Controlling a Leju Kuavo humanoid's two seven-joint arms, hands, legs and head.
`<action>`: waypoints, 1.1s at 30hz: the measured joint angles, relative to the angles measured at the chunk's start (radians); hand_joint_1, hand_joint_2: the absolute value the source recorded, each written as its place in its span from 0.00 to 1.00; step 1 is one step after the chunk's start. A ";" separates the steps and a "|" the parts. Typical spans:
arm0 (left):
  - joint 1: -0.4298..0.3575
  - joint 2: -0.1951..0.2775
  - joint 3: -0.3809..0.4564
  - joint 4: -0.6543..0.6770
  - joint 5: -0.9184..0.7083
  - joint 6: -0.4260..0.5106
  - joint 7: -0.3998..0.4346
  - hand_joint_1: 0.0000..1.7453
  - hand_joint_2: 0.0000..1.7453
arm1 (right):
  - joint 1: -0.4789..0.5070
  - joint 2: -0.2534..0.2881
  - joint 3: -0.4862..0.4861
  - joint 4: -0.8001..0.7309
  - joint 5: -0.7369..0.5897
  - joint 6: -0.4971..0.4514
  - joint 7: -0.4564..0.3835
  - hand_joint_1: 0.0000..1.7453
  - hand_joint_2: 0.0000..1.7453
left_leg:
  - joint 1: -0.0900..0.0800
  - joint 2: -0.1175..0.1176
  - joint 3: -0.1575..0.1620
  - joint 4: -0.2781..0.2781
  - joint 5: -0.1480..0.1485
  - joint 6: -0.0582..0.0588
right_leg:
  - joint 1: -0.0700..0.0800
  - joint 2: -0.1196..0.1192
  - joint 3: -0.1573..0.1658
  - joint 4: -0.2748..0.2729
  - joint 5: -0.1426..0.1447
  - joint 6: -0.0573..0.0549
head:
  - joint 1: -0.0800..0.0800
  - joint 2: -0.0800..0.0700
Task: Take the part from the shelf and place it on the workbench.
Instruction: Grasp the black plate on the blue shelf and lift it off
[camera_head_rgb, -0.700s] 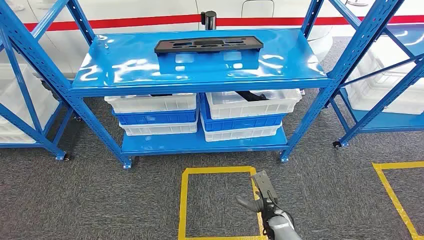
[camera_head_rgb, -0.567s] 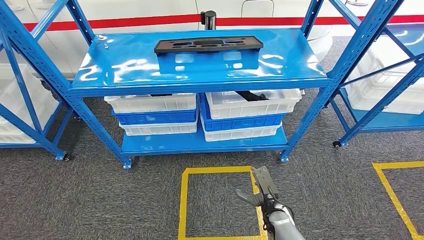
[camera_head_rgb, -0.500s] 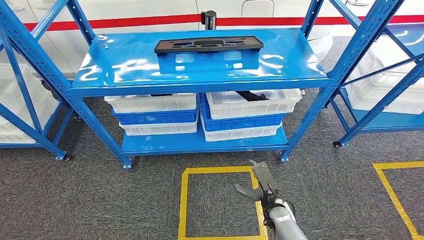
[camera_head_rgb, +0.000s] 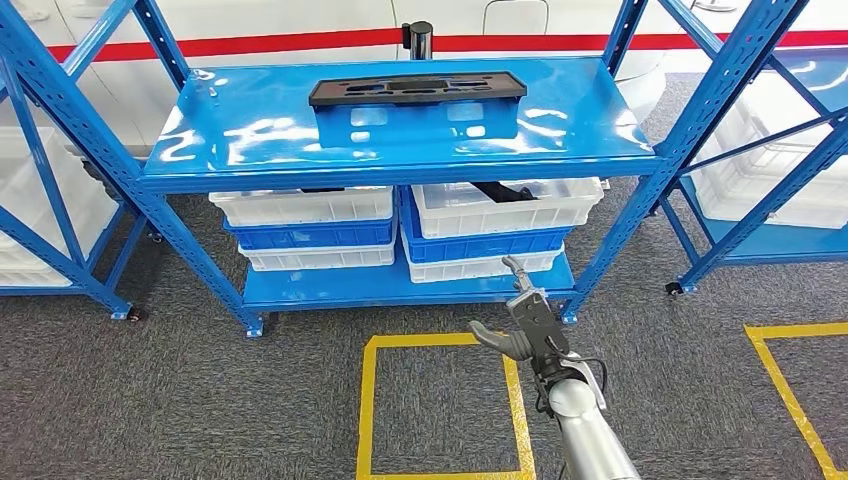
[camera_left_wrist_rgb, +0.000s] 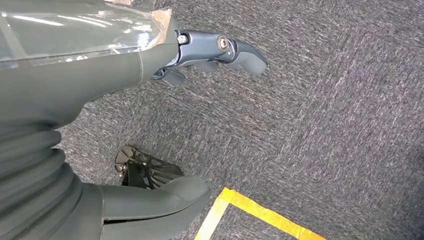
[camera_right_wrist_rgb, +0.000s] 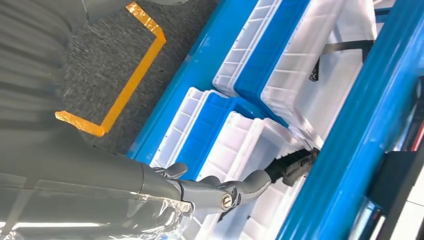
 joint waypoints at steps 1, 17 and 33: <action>0.000 0.000 0.000 0.000 0.000 0.000 0.000 0.00 1.00 | 0.002 0.000 0.000 -0.005 0.000 0.000 0.000 0.00 1.00 | 0.000 0.000 0.000 0.000 0.000 0.000 | 0.000 0.000 0.000 0.000 0.000 0.000 | 0.000 0.000; -0.004 0.000 0.000 0.001 -0.023 0.012 -0.016 0.00 1.00 | 0.011 -0.011 0.015 -0.058 0.009 -0.009 -0.040 0.00 1.00 | 0.000 0.000 0.000 0.000 0.000 0.000 | 0.000 0.000 0.000 0.000 0.000 0.000 | 0.000 0.000; -0.043 -0.011 -0.058 0.004 -0.166 -0.035 -0.008 0.00 0.00 | -0.159 -0.152 0.103 -0.450 0.100 -0.019 0.079 0.00 1.00 | -0.002 0.000 -0.001 0.001 0.001 0.002 | 0.000 0.000 0.000 0.000 0.001 0.001 | 0.000 0.000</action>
